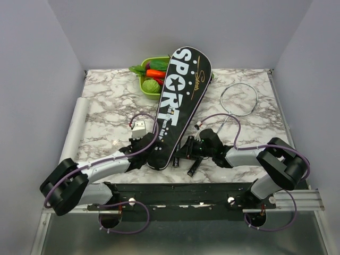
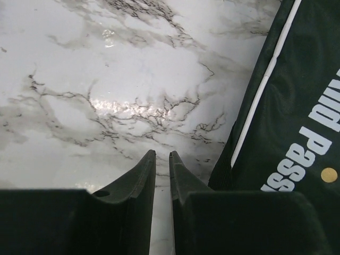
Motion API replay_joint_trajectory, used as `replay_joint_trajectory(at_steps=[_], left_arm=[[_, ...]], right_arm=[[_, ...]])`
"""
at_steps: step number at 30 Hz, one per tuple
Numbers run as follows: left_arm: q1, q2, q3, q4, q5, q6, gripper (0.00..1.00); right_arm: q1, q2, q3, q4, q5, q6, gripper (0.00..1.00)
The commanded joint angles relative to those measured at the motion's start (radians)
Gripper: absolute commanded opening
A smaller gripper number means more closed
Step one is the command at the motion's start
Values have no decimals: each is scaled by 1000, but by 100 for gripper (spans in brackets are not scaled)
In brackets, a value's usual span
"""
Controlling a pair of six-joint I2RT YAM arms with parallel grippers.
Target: Pack up the badminton gear
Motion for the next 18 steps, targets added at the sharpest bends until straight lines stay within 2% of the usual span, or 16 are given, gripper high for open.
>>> replay_joint_trajectory(at_steps=[1,8,18], left_arm=[[10,141,39,126,67,45,21],[10,205,-34,322,159,46,17],[8,132,-152,378,260,20,10]], right_arm=[[-1,8,40,91,14,-61,1],[-1,58,89,68,26,-91,1],[3,131,174,75,20,-112,1]])
